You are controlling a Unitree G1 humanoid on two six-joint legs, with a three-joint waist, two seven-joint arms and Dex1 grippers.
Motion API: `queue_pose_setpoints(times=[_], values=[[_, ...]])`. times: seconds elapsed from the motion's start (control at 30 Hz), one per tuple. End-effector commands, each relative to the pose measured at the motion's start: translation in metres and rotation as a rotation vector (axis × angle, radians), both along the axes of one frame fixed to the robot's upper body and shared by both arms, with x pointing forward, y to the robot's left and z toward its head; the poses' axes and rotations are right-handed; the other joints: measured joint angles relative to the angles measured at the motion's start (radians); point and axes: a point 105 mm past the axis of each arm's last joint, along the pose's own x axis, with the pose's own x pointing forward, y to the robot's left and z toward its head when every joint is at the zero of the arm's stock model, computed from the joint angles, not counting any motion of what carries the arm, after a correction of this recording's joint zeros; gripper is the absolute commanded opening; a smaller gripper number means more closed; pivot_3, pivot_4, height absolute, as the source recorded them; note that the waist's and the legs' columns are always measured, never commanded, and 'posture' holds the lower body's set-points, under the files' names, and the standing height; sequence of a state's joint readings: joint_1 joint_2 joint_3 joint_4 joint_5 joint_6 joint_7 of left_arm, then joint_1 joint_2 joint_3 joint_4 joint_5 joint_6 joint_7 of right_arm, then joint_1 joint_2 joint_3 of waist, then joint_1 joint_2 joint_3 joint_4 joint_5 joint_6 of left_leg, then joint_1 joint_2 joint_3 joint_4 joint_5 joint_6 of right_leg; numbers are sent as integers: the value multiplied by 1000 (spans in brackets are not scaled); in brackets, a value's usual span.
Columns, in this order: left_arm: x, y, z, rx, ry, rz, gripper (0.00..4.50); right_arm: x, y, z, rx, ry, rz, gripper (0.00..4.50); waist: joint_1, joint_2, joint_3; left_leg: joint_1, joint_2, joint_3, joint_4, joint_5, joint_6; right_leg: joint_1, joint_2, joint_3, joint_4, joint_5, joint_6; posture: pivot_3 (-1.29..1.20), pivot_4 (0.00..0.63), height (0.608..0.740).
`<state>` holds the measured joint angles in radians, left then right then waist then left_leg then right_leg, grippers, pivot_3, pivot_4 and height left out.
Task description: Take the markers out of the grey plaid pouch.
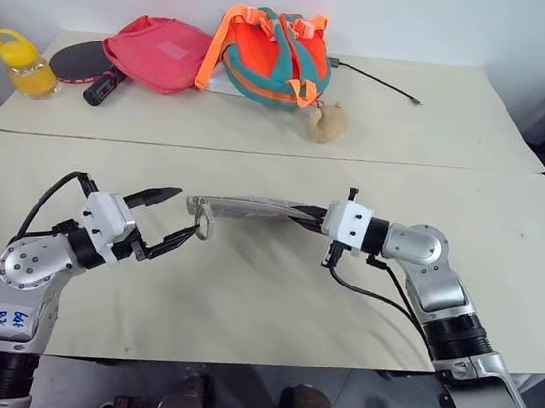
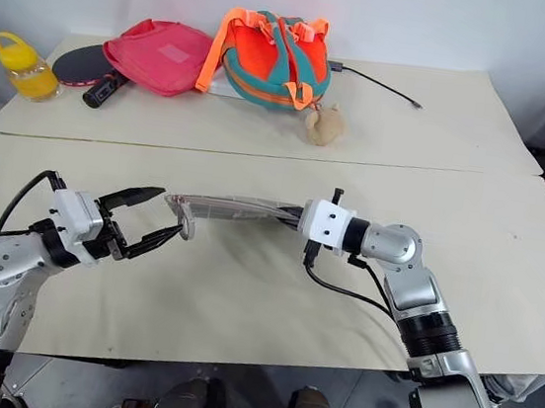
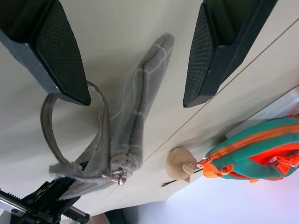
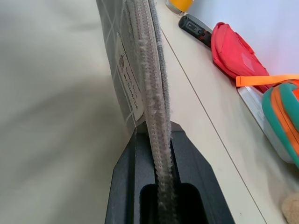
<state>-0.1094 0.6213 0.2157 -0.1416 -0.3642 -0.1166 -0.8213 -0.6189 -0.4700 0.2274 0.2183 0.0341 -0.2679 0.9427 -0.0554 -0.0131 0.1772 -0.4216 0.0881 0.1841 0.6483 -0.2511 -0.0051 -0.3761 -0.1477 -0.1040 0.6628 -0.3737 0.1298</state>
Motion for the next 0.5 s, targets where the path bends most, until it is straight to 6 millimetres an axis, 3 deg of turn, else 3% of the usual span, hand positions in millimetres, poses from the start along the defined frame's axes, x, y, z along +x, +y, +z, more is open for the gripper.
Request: queue_pose_setpoints(times=[0.03, 0.27, 0.5], values=[[0, 0, 6, 18, -34, -9, 3355, -4, -2, 15, 42, -54, 16, 0, 0, 0, 0, 0, 0, 0, 0, 0, 0, 0, 0, 0, 0, 0, 0, 0, 150, 740], [-7, 4, 13, -40, -42, -38, 3355, -5, -7, 7, 23, -46, 3, 0, 0, 0, 0, 0, 0, 0, 0, 0, 0, 0, 0, 0, 0, 0, 0, 0, 150, 740], [-17, 13, 6, 25, -31, -49, 3355, -5, -9, 4, 19, -42, 0, 0, 0, 0, 0, 0, 0, 0, 0, 0, 0, 0, 0, 0, 0, 0, 0, 0, 150, 740]])
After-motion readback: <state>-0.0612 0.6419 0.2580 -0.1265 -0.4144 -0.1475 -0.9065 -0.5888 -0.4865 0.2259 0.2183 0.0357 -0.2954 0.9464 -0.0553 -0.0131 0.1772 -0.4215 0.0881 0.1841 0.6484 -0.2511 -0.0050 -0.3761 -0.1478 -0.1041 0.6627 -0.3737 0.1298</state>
